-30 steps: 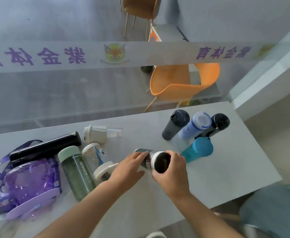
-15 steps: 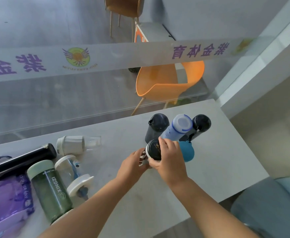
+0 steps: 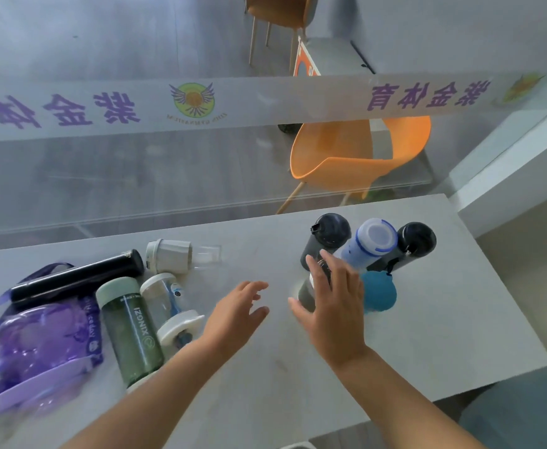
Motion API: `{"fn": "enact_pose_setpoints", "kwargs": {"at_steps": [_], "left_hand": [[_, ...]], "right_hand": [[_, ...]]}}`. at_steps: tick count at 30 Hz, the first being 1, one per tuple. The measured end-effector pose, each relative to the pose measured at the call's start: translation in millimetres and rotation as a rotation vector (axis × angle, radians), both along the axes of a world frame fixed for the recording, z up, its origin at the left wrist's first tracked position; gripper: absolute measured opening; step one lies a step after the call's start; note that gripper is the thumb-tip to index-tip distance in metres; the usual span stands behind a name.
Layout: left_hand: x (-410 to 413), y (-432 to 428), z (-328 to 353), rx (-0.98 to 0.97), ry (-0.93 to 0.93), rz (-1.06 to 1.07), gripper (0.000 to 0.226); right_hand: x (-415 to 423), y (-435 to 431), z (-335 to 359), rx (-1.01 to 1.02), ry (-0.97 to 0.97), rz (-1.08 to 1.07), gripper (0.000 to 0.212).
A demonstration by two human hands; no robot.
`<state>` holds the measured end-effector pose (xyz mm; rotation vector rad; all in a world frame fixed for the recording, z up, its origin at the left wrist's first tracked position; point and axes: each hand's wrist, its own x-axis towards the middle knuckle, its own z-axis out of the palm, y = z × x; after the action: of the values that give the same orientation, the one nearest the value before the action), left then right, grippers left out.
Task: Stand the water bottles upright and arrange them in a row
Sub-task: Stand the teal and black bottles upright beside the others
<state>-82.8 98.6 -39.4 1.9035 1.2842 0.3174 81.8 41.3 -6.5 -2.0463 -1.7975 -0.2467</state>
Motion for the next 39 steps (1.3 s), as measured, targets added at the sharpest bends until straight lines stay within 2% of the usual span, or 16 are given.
{"fn": "enact_pose_setpoints", "kwargs": {"at_steps": [4, 8, 12, 16, 21, 25, 30, 33, 39], "left_hand": [[-62, -7, 2, 0.108, 0.145, 0.056, 0.030], [-110, -14, 2, 0.119, 0.193, 0.202, 0.029], [-145, -26, -2, 0.126, 0.218, 0.275, 0.025], [-162, -35, -9, 0.116, 0.286, 0.238, 0.034], [-168, -34, -12, 0.094, 0.273, 0.171, 0.055], [-156, -40, -10, 0.088, 0.189, 0.094, 0.077], [-131, -36, -6, 0.076, 0.098, 0.061, 0.091], [-113, -26, -3, 0.090, 0.055, 0.039, 0.086], [-77, -10, -4, 0.134, -0.018, -0.049, 0.060]], "right_hand": [[-51, 5, -17, -0.052, 0.144, 0.202, 0.058], [-102, 14, -44, -0.337, 0.256, 0.341, 0.049], [-138, 26, -60, -0.543, 0.331, 0.373, 0.041], [-155, 36, -70, -0.609, 0.348, 0.321, 0.020], [-158, 22, -70, -0.531, 0.441, 0.319, 0.023], [-147, 2, -60, -0.426, 0.688, 0.105, 0.025], [-136, -2, -39, -0.329, 1.176, -0.264, 0.022], [-129, -3, -37, -0.252, 1.395, -0.435, 0.019], [-120, -7, -33, -0.061, 1.590, -0.647, 0.019]]}}
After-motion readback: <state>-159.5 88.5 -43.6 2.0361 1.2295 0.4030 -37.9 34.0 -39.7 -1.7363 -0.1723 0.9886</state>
